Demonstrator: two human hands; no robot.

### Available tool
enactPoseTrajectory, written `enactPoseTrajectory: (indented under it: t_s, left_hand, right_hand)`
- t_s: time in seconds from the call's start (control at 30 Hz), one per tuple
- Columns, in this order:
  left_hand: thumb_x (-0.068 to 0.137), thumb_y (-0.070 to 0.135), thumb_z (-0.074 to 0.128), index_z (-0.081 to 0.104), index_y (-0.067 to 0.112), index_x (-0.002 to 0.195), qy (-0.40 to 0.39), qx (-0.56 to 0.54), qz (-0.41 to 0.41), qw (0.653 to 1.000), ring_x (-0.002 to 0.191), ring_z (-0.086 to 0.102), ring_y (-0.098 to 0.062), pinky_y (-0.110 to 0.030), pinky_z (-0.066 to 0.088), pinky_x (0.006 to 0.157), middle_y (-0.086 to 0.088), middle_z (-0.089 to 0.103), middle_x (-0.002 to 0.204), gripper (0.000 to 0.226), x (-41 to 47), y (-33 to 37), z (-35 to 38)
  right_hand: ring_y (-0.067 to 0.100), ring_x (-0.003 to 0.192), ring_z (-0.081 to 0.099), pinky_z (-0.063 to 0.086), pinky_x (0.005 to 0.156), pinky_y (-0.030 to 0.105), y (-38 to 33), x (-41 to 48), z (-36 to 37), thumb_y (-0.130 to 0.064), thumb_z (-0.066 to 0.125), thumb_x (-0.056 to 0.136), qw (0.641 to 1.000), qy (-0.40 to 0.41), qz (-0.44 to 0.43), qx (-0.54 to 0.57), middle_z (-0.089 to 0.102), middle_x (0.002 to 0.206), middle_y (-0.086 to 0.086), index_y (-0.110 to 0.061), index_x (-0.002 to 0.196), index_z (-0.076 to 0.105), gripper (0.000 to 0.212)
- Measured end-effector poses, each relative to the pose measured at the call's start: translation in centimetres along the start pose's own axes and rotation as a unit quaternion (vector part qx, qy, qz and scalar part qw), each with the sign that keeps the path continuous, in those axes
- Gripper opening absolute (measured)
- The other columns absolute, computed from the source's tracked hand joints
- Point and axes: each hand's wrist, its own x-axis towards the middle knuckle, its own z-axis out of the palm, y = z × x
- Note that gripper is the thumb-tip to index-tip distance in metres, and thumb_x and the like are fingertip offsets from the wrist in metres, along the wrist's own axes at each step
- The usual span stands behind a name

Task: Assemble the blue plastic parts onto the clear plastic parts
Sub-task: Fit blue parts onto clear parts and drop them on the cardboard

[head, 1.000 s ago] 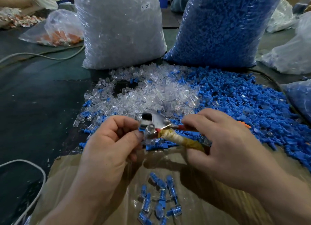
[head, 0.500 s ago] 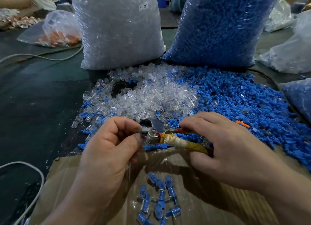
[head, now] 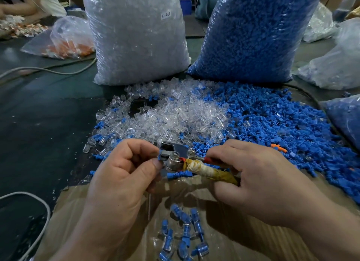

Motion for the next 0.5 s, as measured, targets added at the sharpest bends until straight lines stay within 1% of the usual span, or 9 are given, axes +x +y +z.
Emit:
enactPoseTrajectory:
  t_s: [0.1,0.17,0.23,0.3,0.37,0.4,0.5]
  left_hand:
    - [0.081,0.016,0.074,0.073,0.03,0.085,0.02,0.041,0.017,0.999,0.06,0.066,-0.019,-0.03,0.057,0.054,-0.005,0.07,0.074,0.015,0.2,-0.1,-0.1]
    - [0.087,0.008,0.072,0.072,0.03,0.084,0.033,0.08,0.008,0.996,0.054,0.061,-0.016,-0.024,0.052,0.049,-0.003,0.066,0.066,0.023,0.4,-0.4,-0.4]
    - [0.088,0.006,0.071,0.071,0.031,0.082,0.023,0.102,-0.015,0.994,0.051,0.055,-0.016,-0.023,0.047,0.046,-0.003,0.062,0.06,0.026,0.5,-0.4,-0.6]
    - [0.087,0.008,0.069,0.07,0.033,0.082,-0.007,0.13,-0.04,0.991,0.047,0.053,-0.014,-0.021,0.045,0.042,-0.001,0.06,0.056,0.026,0.4,-0.3,-0.3]
    - [0.082,0.015,0.068,0.069,0.037,0.084,-0.033,0.152,-0.055,0.986,0.045,0.052,-0.013,-0.019,0.045,0.042,-0.002,0.062,0.055,0.022,0.1,-0.2,0.2]
    - [0.082,0.017,0.067,0.069,0.039,0.085,-0.04,0.159,-0.057,0.985,0.045,0.051,-0.013,-0.02,0.045,0.042,-0.002,0.063,0.055,0.022,0.0,-0.1,0.4]
    - [0.088,0.016,0.068,0.069,0.043,0.086,-0.036,0.182,-0.046,0.982,0.044,0.052,-0.011,-0.018,0.045,0.043,-0.004,0.066,0.058,0.027,-0.2,0.2,0.6]
  right_hand:
    - [0.0,0.088,0.051,0.047,0.075,0.026,0.4,-0.2,0.1,-0.062,0.041,0.068,0.999,0.015,0.02,0.021,0.054,0.09,-0.023,-0.043,0.106,0.055,0.045]
    - [0.001,0.09,0.05,0.048,0.077,0.027,0.8,0.0,0.3,-0.062,0.043,0.068,0.998,0.039,0.047,0.01,0.055,0.093,-0.023,-0.043,0.109,0.055,0.046]
    - [0.004,0.093,0.048,0.045,0.08,0.029,1.4,0.5,0.7,-0.061,0.046,0.071,0.995,0.06,0.08,-0.027,0.054,0.097,-0.021,-0.042,0.115,0.054,0.048]
    - [0.011,0.1,0.046,0.041,0.086,0.032,1.9,1.1,1.2,-0.061,0.049,0.075,0.989,0.062,0.106,-0.078,0.054,0.104,-0.016,-0.038,0.123,0.052,0.053]
    - [0.015,0.104,0.045,0.038,0.089,0.035,2.3,1.8,1.5,-0.067,0.046,0.075,0.984,0.056,0.121,-0.115,0.054,0.109,-0.011,-0.036,0.125,0.052,0.059]
    - [0.016,0.106,0.044,0.037,0.091,0.037,2.4,2.0,1.6,-0.07,0.043,0.074,0.982,0.053,0.128,-0.127,0.054,0.111,-0.009,-0.036,0.125,0.052,0.063]
    - [0.022,0.111,0.043,0.034,0.096,0.04,2.5,2.4,1.7,-0.075,0.039,0.073,0.98,0.055,0.136,-0.136,0.054,0.118,-0.004,-0.031,0.129,0.053,0.072]
